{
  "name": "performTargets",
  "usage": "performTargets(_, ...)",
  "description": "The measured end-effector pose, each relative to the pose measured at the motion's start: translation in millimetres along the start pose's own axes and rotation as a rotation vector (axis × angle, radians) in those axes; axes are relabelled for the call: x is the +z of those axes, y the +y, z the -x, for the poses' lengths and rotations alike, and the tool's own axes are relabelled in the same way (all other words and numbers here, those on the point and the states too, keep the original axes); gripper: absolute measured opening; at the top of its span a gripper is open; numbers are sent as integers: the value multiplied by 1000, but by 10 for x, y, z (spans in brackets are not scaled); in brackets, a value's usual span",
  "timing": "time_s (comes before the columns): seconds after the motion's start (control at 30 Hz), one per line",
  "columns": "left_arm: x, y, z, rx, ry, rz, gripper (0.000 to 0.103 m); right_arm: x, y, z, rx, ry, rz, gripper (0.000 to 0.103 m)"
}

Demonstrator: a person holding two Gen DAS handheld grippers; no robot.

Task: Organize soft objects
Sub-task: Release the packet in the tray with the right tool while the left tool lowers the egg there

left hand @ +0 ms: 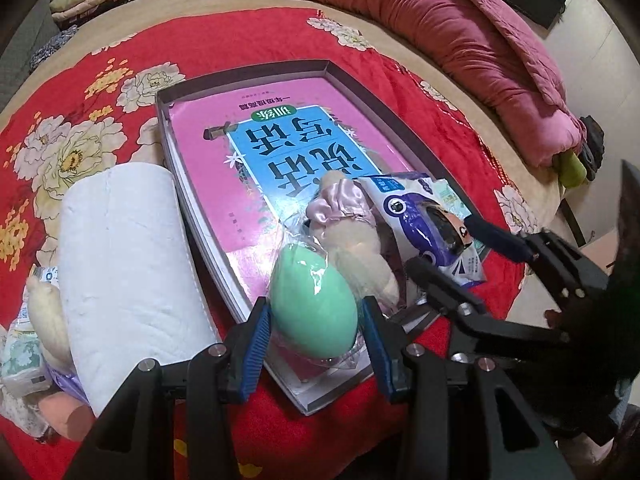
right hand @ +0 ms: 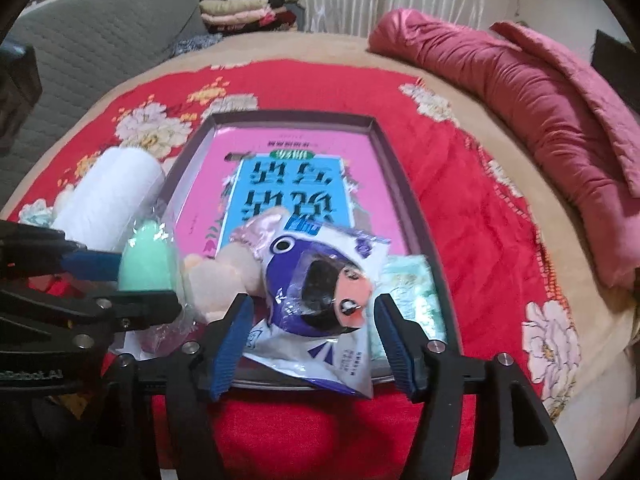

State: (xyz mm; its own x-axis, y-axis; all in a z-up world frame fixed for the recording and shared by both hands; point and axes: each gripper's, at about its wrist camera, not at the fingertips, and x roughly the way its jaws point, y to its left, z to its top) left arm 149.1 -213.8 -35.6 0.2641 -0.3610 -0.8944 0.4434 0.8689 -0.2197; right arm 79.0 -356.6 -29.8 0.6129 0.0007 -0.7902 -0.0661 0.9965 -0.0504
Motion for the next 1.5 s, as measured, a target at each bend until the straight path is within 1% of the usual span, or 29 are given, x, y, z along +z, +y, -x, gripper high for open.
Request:
performTargets(0.1,9,-8,-12,1,4,-7,45,2,-57,60,-3,-25,-31,68)
performTargets(0.27,44,-25,-47,7,14,-14,46,-14,-228,152,-60,-65,-120,69)
performTargets(0.33,54,-34,-59,13,17,-12,46,-27,-336,160,-77,-68,-173,70)
performTargets(0.4,66,-53,-77,17,16,-16,46,-43,-436,140,-73,-57,-224,70)
performTargets(0.5,73,-78,-111,29,19,-18,46,-54,-511,147,-85,-58,-261,70)
performTargets(0.57,67,-99,-126,42,20,-27,47,-62,-516,148,-98,-58,-267,70)
performTargets(0.77,36,-151,-154,72,23,-51,47,-83,-531,152,-103,-59,-274,71)
performTargets(0.87,32,-148,-148,58,26,-44,47,-85,-547,149,-104,-59,-281,71)
performTargets(1.0,16,-142,-135,1,30,-33,47,-92,-575,148,-100,-59,-296,71)
performTargets(1.23,-6,-184,-140,23,31,-51,50,-118,-631,159,-101,-60,-329,71)
performTargets(1.4,-53,-219,-136,21,19,-72,57,-115,-626,161,-102,-65,-318,71)
performTargets(1.5,-60,-231,-128,17,17,-71,59,-111,-612,165,-103,-66,-315,71)
